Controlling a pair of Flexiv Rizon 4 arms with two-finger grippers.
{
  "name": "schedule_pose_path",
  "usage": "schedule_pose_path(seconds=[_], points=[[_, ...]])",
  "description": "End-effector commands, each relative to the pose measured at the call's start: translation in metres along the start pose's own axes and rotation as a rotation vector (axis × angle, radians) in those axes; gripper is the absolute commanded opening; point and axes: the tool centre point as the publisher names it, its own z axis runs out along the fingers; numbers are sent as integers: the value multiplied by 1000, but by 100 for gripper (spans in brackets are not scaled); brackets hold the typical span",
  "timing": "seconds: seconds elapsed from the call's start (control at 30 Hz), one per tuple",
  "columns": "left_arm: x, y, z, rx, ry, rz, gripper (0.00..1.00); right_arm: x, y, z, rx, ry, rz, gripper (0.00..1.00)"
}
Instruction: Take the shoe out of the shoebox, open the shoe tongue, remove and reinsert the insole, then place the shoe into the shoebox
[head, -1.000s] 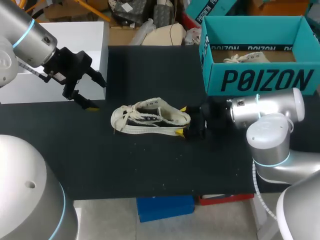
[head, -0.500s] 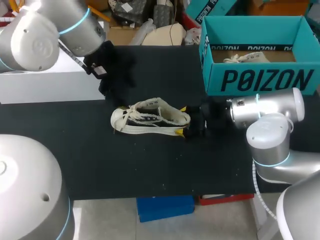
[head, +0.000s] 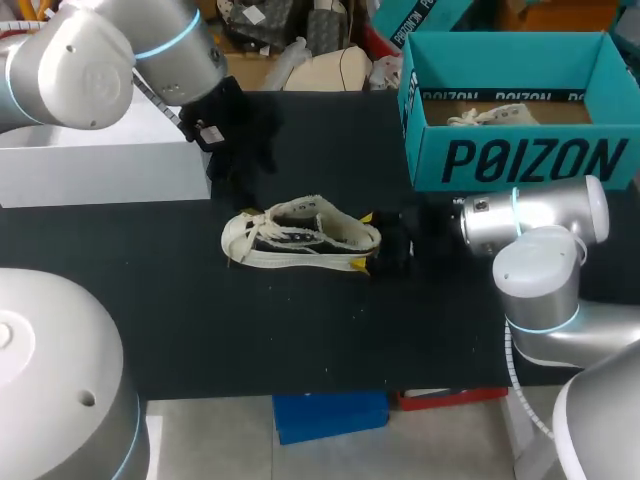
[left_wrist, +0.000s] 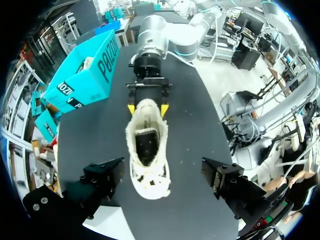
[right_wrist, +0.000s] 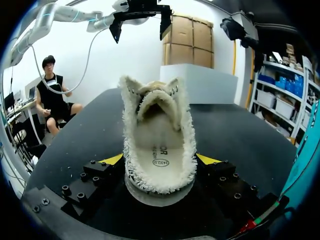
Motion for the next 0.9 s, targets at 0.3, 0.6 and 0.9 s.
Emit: schedule_pose_path(seconds=[0.3,0.6,0.9], points=[[-16,13,24,-563,-45,-1190,100,0,-1,3,1,-3,1,0],[-16,13,22,-515,-10,-1296,100,0,-1,3,1,-3,1,0],[-16,13,22,-515,-10,-1296,100,0,-1,3,1,-3,1,0]])
